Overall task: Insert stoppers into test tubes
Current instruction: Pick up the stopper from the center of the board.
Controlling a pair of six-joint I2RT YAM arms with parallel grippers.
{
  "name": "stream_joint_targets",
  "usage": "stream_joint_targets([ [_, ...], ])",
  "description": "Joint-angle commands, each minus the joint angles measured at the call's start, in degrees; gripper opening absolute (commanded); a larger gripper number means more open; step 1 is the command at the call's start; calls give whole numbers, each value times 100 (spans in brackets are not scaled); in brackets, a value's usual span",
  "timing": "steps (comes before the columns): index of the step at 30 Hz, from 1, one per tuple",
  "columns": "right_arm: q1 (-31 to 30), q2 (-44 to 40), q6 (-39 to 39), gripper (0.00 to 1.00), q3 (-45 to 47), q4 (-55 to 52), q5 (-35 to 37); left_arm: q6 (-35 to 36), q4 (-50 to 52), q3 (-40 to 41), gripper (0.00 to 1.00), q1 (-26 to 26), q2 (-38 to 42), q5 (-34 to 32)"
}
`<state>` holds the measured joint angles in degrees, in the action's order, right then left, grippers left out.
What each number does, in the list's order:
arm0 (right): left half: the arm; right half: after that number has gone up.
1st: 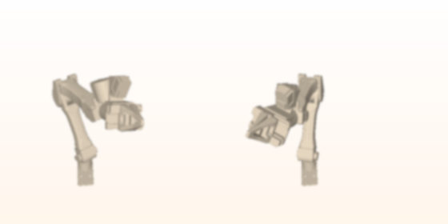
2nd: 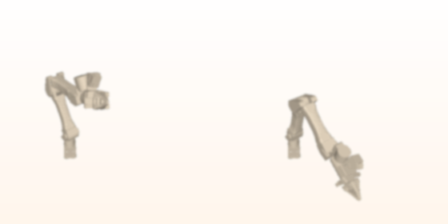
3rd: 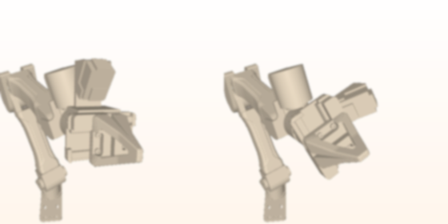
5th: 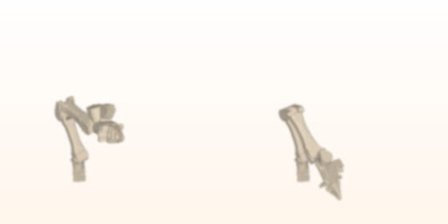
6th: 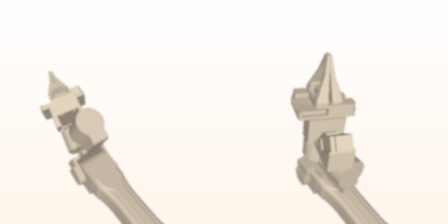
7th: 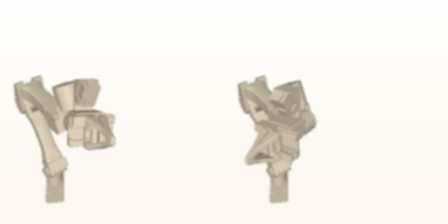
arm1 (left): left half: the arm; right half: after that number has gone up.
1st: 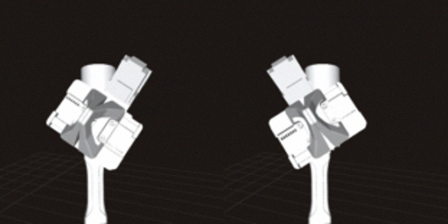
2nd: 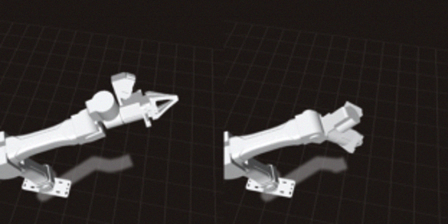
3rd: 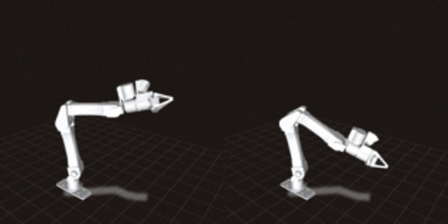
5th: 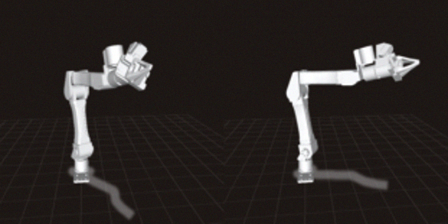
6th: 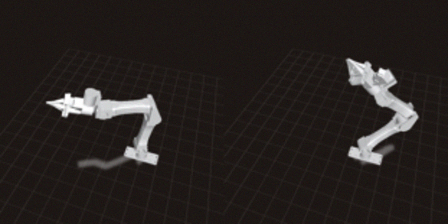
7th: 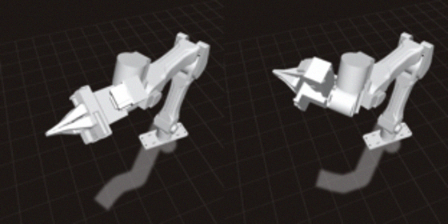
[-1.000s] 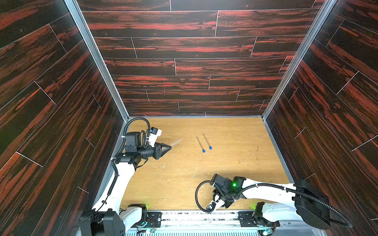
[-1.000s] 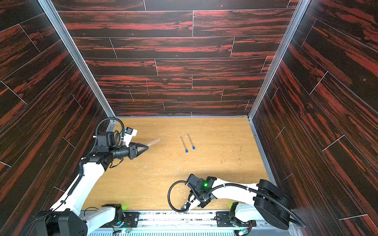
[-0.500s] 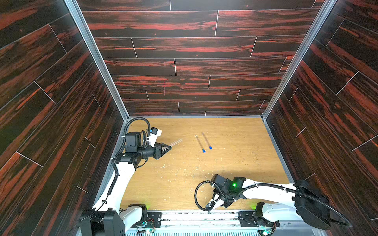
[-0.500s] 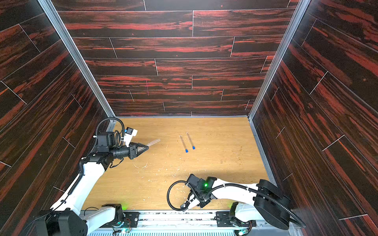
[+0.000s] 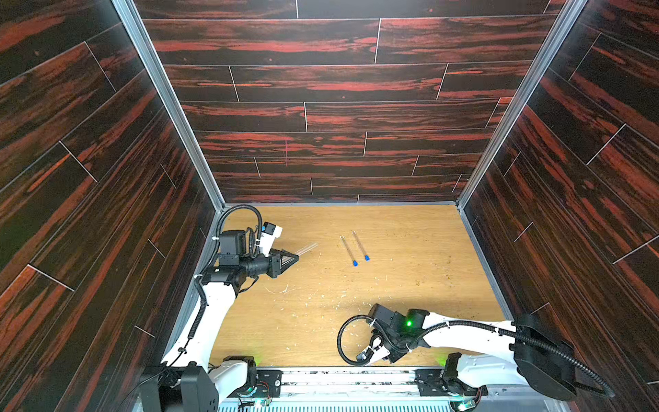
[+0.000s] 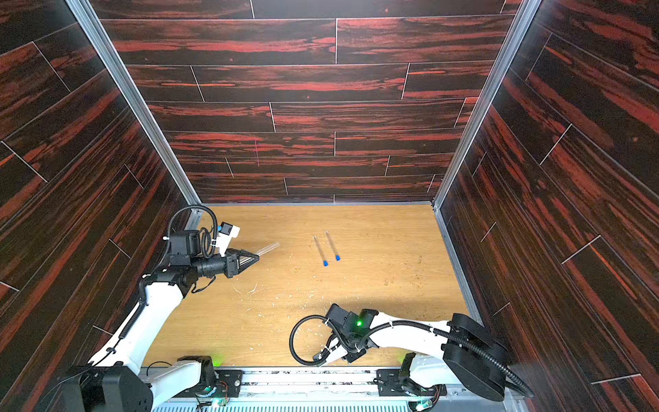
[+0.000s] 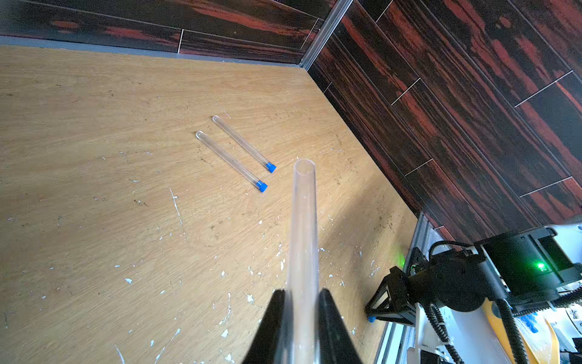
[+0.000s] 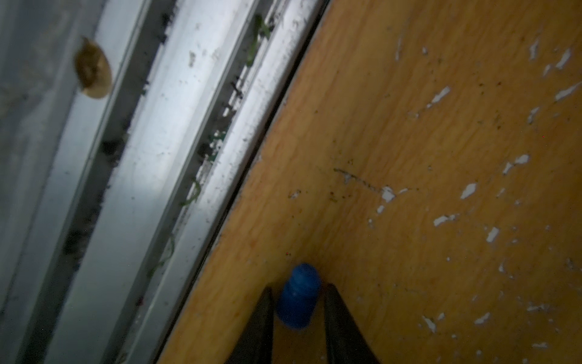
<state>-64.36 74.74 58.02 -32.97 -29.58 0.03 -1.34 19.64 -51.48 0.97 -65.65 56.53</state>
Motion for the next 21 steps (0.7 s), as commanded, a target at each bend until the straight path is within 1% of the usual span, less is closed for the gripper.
stream_joint_targets([
  [1,-31,23,-163,31,142,14,67,73,-39,51,4,32,13,68],
  [4,-30,23,-275,35,157,16,107,82,-39,53,4,33,19,65],
  [7,-27,23,-382,36,168,27,146,77,-39,53,4,34,17,68],
  [19,-31,6,-823,35,169,-108,183,90,-13,42,4,30,26,59],
  [21,-29,-1,-876,33,160,-164,164,90,-13,42,4,30,29,60],
])
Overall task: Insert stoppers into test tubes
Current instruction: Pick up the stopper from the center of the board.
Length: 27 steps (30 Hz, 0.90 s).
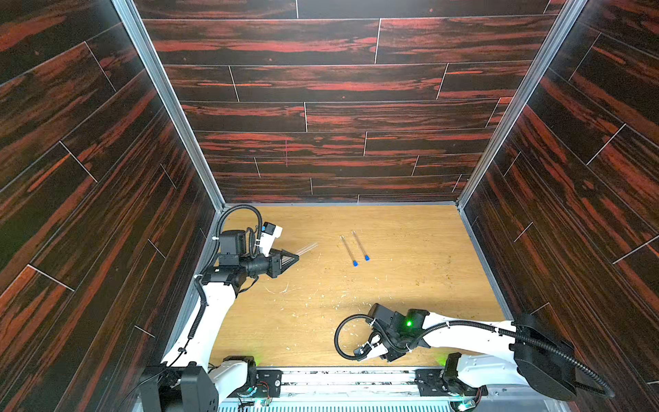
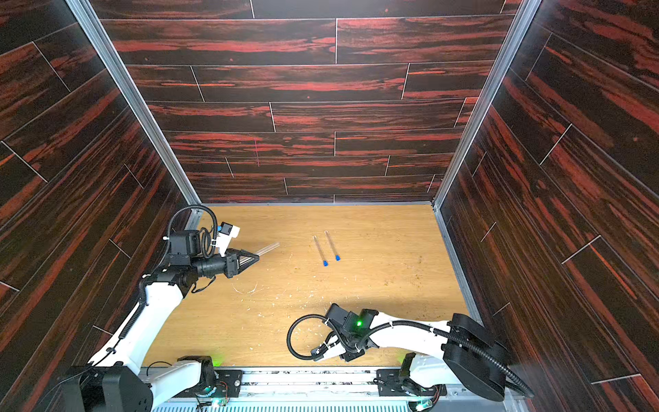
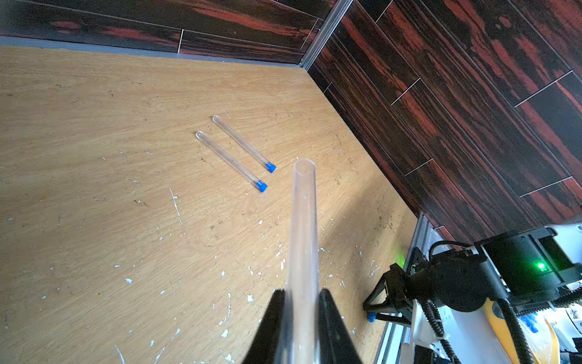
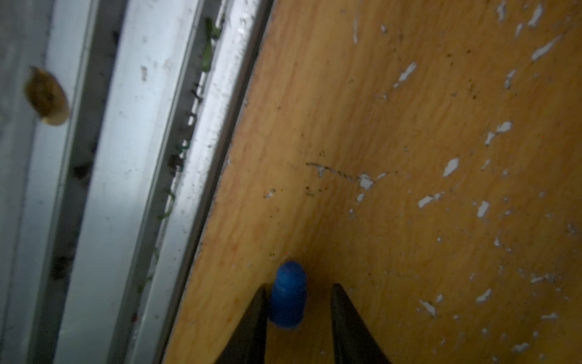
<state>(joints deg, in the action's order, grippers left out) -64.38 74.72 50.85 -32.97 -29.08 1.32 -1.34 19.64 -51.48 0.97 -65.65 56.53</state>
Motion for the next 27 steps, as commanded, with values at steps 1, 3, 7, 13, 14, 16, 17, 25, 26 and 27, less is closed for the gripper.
stream_joint_targets([
  [1,-29,-1,-184,33,147,-241,30,90,-13,42,4,33,26,59],
  [3,-29,-10,-270,31,142,-289,28,90,-13,48,4,30,19,52],
  [7,-23,-10,-439,31,142,-359,33,95,-13,50,4,31,17,58],
  [13,-25,-10,-655,31,151,-352,121,99,-4,41,4,32,0,51],
  [14,-29,-12,-688,31,155,-353,144,99,-4,42,4,28,-5,51],
  [16,-23,-10,-747,29,159,-353,173,97,-4,42,4,33,-16,51],
  [17,-29,-12,-772,28,159,-348,184,99,-4,33,4,29,-18,56],
  [25,-49,8,-693,24,177,-344,148,99,-13,42,4,32,-28,60],
  [26,-64,16,-659,24,168,-339,141,99,-13,42,4,34,-35,57],
  [27,-71,24,-619,24,168,-335,140,99,-13,42,4,29,-28,60],
])
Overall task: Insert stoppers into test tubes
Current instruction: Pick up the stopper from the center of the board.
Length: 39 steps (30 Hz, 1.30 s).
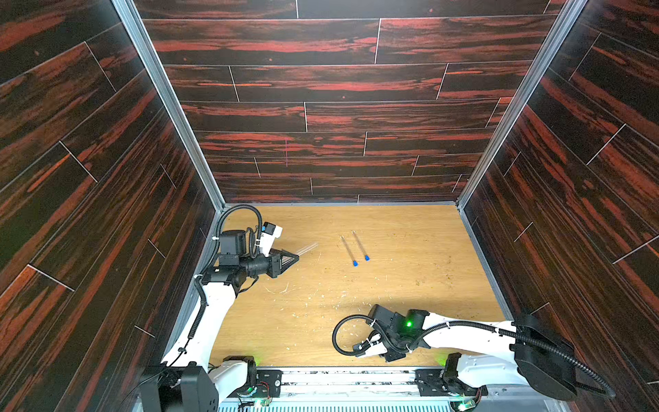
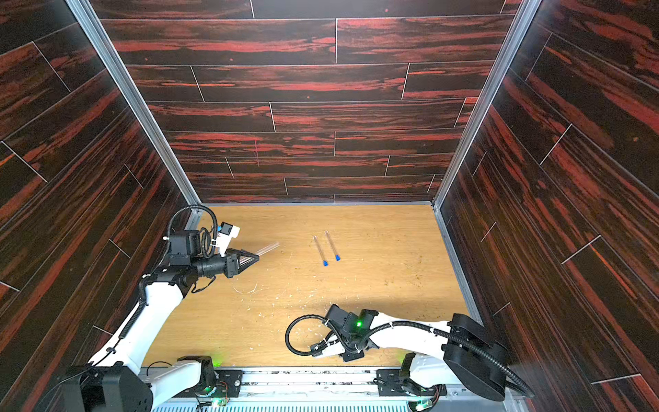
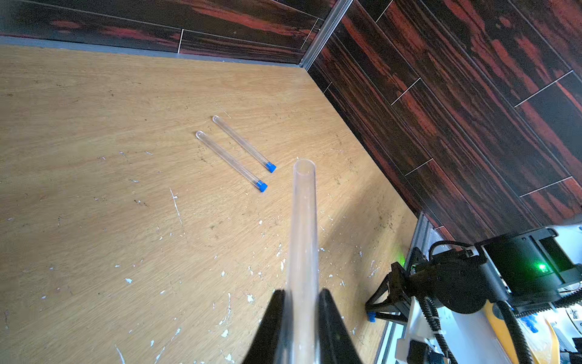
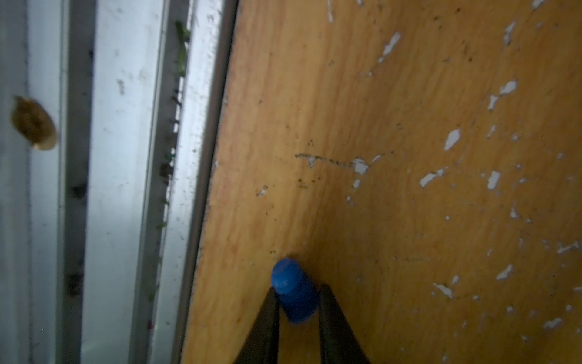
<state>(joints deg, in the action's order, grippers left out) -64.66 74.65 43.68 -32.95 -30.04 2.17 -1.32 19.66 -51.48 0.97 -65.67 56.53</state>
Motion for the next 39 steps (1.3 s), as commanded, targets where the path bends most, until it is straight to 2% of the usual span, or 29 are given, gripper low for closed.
stream_joint_targets([
  [1,-51,37,135,24,165,-247,47,93,-15,42,4,33,-25,60],
  [24,-230,277,1052,30,-5,-397,-33,61,-50,33,4,35,-24,69],
  [27,-240,304,1073,29,-18,-414,-49,62,-50,33,4,35,-23,63],
  [32,-248,308,1047,20,-19,-457,-51,71,-49,51,4,31,-7,66],
  [39,-249,315,1024,17,-34,-424,-50,79,-43,60,4,31,10,60],
])
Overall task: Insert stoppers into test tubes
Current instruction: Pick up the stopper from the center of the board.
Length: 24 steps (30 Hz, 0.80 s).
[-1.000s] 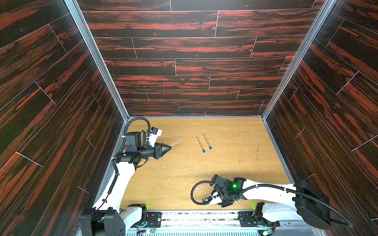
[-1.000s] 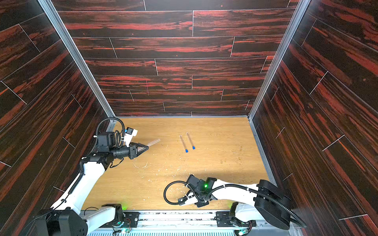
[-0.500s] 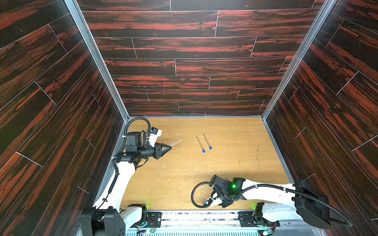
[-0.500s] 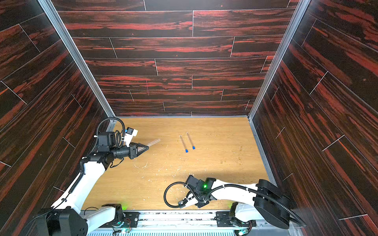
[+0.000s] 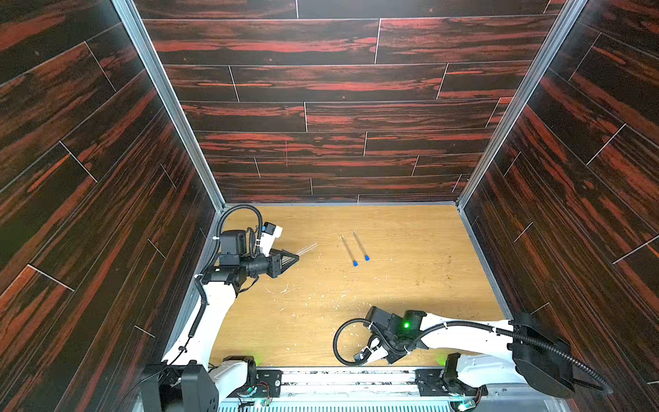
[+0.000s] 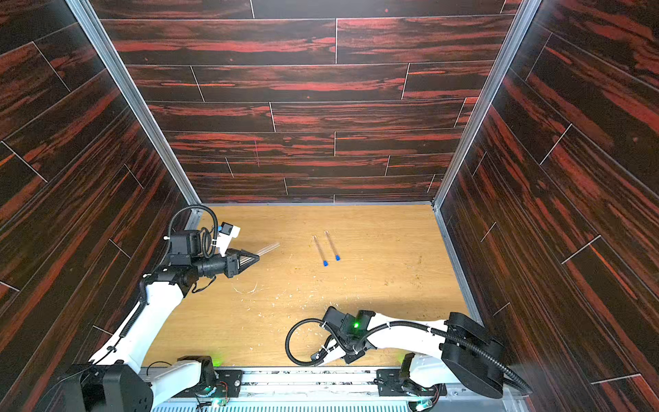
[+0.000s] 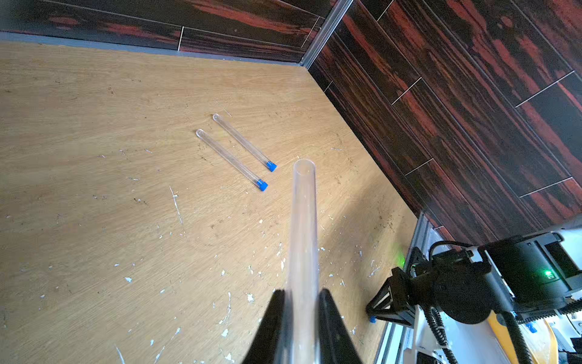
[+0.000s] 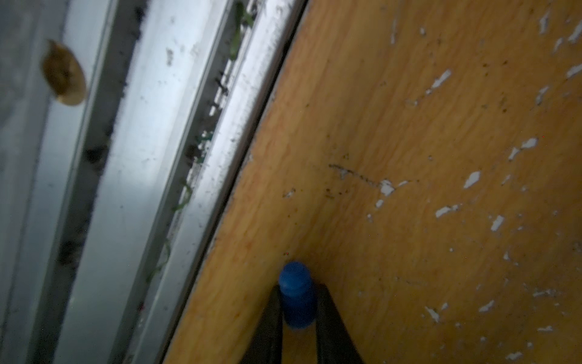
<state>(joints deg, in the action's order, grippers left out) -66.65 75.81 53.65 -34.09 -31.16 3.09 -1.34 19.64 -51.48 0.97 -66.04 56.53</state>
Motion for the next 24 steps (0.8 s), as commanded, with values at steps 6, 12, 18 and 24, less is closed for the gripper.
stream_joint_targets([
  [6,-50,172,-149,14,67,-218,-134,90,-45,68,4,33,56,60],
  [12,11,101,-365,11,-31,-136,-124,74,-89,99,4,34,31,68],
  [18,326,-60,-533,11,-257,-127,-207,-37,-240,164,4,18,-9,102],
  [24,800,-313,-645,11,-546,-109,-230,-72,-346,207,4,-136,-117,126],
])
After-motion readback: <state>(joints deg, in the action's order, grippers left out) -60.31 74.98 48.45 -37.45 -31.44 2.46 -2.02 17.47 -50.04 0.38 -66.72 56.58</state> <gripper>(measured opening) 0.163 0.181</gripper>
